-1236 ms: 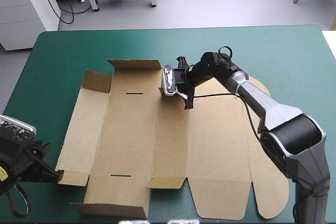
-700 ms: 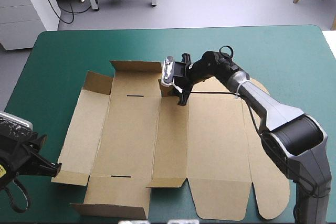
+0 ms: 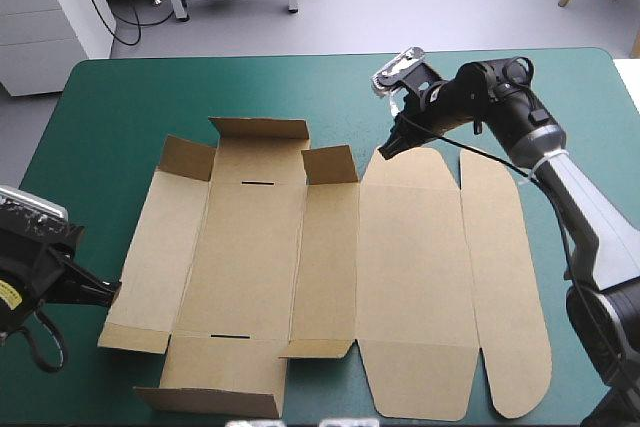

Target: Fold the box

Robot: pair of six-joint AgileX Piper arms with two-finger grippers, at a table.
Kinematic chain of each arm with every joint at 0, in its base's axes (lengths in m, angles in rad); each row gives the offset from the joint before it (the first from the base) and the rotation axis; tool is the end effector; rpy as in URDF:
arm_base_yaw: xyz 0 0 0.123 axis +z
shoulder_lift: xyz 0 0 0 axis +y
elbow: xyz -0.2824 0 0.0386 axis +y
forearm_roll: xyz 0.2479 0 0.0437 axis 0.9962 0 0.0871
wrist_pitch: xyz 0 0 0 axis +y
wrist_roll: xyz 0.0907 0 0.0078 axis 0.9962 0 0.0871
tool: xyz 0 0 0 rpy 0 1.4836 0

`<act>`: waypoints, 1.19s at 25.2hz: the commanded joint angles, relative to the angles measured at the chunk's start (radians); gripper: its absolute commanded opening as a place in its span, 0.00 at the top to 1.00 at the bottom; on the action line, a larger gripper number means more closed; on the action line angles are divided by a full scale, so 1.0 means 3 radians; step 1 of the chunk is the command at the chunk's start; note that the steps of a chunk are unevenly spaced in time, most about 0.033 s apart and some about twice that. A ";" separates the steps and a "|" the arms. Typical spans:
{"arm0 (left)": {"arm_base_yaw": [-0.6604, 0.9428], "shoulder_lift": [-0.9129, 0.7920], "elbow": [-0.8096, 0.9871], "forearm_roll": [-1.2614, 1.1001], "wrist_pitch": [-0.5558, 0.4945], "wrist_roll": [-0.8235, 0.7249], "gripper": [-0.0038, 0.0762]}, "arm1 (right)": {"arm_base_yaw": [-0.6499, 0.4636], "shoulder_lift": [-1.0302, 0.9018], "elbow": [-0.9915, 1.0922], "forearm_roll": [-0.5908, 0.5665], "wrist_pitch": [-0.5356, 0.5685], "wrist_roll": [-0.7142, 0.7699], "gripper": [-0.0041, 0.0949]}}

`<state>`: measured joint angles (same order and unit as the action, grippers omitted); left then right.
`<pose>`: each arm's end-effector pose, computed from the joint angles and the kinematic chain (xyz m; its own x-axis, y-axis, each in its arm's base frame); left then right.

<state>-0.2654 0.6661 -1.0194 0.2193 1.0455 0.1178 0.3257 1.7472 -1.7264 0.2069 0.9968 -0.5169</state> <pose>0.0945 -0.0079 0.4044 -0.5020 0.3676 -0.7829 0.2271 0.9294 0.2908 0.3649 0.1398 0.3613 -0.5310 -0.5875 -0.6107 -0.6769 0.7276 -0.1114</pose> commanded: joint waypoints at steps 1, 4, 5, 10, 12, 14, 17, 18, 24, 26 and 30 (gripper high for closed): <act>0.0005 0.0214 -0.0069 0.0009 -0.0225 -0.0017 0.96 | -0.0190 -0.0191 -0.0110 0.0015 0.0162 0.0185 0.96; 0.0005 0.0430 -0.0069 0.0003 -0.0225 -0.0017 0.96 | -0.0307 -0.0198 -0.0110 0.0036 0.0353 0.0237 0.98; 0.0005 0.0495 -0.0069 0.0003 -0.0232 -0.0017 0.96 | -0.0340 -0.0198 -0.0110 0.0036 0.0411 0.0244 0.98; 0.0005 0.0923 -0.0175 0.0003 -0.0232 -0.0017 0.93 | -0.0475 -0.0269 -0.0079 0.0044 0.0645 0.0252 0.98; 0.0005 0.1069 -0.0253 0.0001 -0.0238 -0.0017 0.93 | -0.0516 -0.0353 -0.0007 0.0044 0.0637 0.0252 0.98; 0.0005 0.1272 -0.0403 -0.0091 -0.0244 0.0006 0.93 | -0.0571 -0.0529 0.0132 0.0044 0.0617 0.0261 0.98; 0.0005 0.1416 -0.0570 -0.0379 -0.0251 0.0253 0.93 | -0.0651 -0.0715 0.0354 0.0069 0.0538 0.0261 0.98; 0.0005 0.1462 -0.0624 -0.0482 -0.0250 0.0337 0.93 | -0.0678 -0.0769 0.0419 0.0081 0.0527 0.0261 0.98; 0.0042 0.1781 -0.0878 -0.0698 -0.0256 0.0603 0.93 | -0.0924 -0.1283 0.1085 0.0125 0.0403 0.0222 0.98; 0.0246 0.1918 -0.0993 -0.0956 -0.0230 0.0734 0.93 | -0.1004 -0.1544 0.1384 0.0118 0.0336 0.0214 0.98; 0.1104 0.2217 -0.1183 -0.2037 0.0228 0.1430 0.93 | -0.1019 -0.2044 0.1816 0.0146 0.0189 0.0214 0.98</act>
<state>-0.0295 1.3254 -1.3226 -0.2257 1.0678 0.4482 0.0303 1.2164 -1.1980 0.2224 1.1093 -0.4422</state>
